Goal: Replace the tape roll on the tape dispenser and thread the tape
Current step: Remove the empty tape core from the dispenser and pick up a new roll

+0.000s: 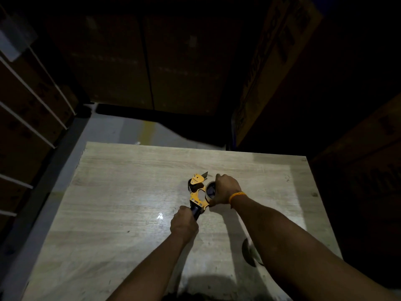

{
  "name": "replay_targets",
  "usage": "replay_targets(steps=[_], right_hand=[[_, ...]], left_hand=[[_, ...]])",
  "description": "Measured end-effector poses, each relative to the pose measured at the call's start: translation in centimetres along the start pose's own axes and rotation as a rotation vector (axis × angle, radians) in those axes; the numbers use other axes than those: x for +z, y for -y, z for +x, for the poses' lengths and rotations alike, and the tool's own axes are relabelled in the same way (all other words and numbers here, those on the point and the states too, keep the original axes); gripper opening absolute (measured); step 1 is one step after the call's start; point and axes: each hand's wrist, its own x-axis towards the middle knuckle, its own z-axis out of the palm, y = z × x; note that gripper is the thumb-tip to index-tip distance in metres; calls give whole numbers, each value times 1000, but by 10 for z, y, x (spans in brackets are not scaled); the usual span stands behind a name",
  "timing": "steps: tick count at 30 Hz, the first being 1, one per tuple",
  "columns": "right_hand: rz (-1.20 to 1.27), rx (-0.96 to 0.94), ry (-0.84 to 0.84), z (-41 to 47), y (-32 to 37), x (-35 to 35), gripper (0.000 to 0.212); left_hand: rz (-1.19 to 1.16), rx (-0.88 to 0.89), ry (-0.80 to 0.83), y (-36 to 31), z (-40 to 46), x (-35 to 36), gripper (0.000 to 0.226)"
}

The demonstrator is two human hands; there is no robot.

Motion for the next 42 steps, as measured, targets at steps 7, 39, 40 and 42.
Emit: replay_targets(steps=[7,39,40,42], right_hand=[[-86,-134,64,1,-11,-5,93],[600,245,235,25,-64,57,43],[601,241,233,26,-65,59,44],[619,242,239,27,-68,61,44]], left_hand=[[26,-5,-7,0,-1,-4,50],[173,66,-10,10,3,4,49],[174,63,-8,11,4,4,49],[176,58,-8,11,4,4,51]])
